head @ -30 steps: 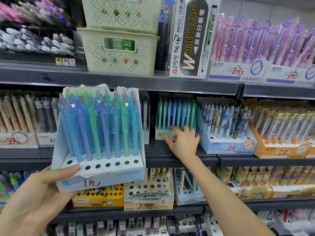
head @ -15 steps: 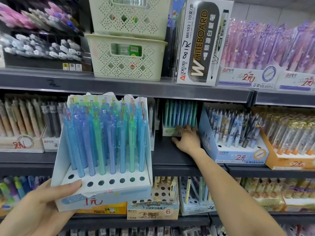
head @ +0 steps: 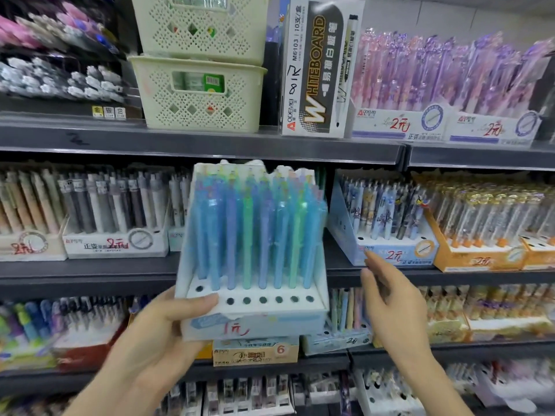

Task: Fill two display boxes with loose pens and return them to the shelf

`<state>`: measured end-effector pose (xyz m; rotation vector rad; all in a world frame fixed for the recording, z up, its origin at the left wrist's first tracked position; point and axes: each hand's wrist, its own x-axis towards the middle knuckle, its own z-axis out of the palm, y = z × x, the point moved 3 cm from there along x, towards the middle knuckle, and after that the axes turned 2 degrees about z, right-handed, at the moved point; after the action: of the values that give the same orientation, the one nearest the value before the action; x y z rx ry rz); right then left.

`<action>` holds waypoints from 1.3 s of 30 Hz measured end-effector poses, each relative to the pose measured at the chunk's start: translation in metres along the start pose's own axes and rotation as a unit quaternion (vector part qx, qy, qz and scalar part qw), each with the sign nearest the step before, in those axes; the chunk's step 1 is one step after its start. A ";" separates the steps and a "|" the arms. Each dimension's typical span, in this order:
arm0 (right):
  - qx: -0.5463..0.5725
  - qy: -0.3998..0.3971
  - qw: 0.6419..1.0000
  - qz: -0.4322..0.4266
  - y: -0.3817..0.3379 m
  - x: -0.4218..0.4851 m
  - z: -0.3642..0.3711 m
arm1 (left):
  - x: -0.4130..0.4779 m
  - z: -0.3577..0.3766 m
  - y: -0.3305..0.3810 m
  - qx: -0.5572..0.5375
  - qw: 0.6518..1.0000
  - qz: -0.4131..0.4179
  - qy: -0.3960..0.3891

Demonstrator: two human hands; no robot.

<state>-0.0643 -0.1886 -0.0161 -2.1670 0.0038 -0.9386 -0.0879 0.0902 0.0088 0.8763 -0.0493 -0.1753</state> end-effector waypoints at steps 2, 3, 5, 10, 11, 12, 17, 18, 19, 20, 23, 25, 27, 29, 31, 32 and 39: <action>0.027 0.020 0.999 0.006 0.000 -0.007 -0.015 | 0.015 0.022 -0.017 0.021 1.000 -0.016 -0.005; 0.038 0.028 0.999 0.005 -0.001 -0.009 -0.021 | 0.025 0.032 -0.025 0.027 0.999 -0.021 -0.004; 0.037 0.043 0.998 -0.025 -0.004 -0.011 -0.028 | 0.043 0.048 -0.039 0.032 0.999 -0.034 0.012; -0.037 0.048 0.987 -0.150 -0.008 -0.006 -0.024 | 0.095 0.063 -0.063 0.071 0.994 -0.064 0.046; -0.050 0.043 0.984 -0.164 -0.006 -0.003 -0.019 | 0.102 0.066 -0.064 0.078 0.993 -0.065 0.051; -0.065 0.043 0.981 -0.180 -0.004 0.001 -0.012 | 0.109 0.066 -0.066 0.087 0.993 -0.063 0.056; -0.139 0.058 0.940 -0.306 -0.002 0.018 0.026 | 0.127 0.052 -0.058 0.185 0.981 0.001 0.062; -0.147 0.049 0.934 -0.322 -0.002 0.021 0.034 | 0.126 0.049 -0.055 0.229 0.971 0.021 0.058; -0.154 0.041 0.931 -0.329 -0.002 0.023 0.041 | 0.125 0.048 -0.054 0.272 0.960 0.041 0.055; -0.159 0.037 0.930 -0.329 -0.001 0.025 0.046 | 0.121 0.047 -0.053 0.313 0.947 0.062 0.050; -0.152 0.047 0.932 -0.324 0.000 0.026 0.053 | 0.118 0.046 -0.050 0.456 0.880 0.129 0.025; -0.140 0.051 0.934 -0.326 0.001 0.026 0.055 | 0.124 0.039 -0.054 0.533 0.834 0.142 0.009; -0.137 0.049 0.934 -0.326 0.001 0.029 0.057 | 0.130 0.034 -0.056 0.586 0.797 0.144 0.010; -0.140 0.043 0.935 -0.322 0.001 0.033 0.061 | 0.136 0.032 -0.057 0.639 0.753 0.160 0.013; -0.143 0.033 0.937 -0.318 0.001 0.038 0.064 | 0.141 0.031 -0.056 0.685 0.707 0.177 0.013; -0.145 0.029 0.937 -0.317 0.002 0.041 0.066 | 0.142 0.032 -0.055 0.703 0.686 0.185 0.011; -0.151 -0.014 0.948 -0.278 0.003 0.059 0.081 | 0.113 0.012 -0.035 0.751 0.562 0.341 0.056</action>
<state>0.0299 -0.1552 -0.0164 -2.5218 -0.5363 -1.2858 0.0172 0.0398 -0.0137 2.5232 -0.4727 0.8356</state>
